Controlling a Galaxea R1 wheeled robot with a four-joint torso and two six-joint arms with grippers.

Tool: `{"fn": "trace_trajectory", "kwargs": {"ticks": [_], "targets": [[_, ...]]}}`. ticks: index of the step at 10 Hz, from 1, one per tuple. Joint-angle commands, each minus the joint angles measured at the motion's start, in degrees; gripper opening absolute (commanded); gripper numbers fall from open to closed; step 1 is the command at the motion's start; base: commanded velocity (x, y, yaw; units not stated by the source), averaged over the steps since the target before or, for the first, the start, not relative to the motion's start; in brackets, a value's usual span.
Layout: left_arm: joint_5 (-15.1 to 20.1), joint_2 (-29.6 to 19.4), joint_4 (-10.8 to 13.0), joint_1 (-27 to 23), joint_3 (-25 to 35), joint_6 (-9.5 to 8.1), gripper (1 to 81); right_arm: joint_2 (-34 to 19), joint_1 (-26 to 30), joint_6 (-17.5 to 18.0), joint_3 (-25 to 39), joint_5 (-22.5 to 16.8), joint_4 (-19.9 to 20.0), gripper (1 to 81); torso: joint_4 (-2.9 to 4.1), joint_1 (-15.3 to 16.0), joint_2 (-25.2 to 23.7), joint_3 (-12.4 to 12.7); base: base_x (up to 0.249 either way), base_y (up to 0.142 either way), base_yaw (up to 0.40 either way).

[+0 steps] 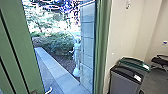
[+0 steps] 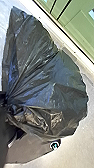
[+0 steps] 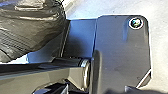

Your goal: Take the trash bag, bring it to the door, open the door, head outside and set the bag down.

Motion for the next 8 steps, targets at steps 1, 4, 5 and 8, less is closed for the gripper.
{"fn": "trace_trajectory", "kwargs": {"ticks": [1,4,5,8], "targets": [[2.4,-0.2,0.7,-4.0,-0.2,0.35,1.0,0.4,2.4,-0.4,0.3,-3.8,-0.5,81.1,0.00,0.0,0.0,0.0,0.000,0.000,0.188],[2.4,-0.3,0.6,-4.0,-0.2,0.35,1.0,0.4,2.4,-0.4,0.3,-3.8,-0.5,81.1,0.00,0.0,0.0,0.0,0.000,0.000,0.218],[2.4,-0.3,0.6,-4.0,-0.2,0.61,1.0,0.4,2.4,-0.4,0.3,-3.7,-0.5,81.1,0.00,0.0,0.0,0.0,0.000,0.000,0.245],[2.4,-0.2,0.6,-4.0,-0.2,0.87,1.0,0.4,2.5,-0.4,0.3,-3.7,-0.5,81.1,0.00,0.0,0.0,0.0,0.000,0.000,0.275]]}}
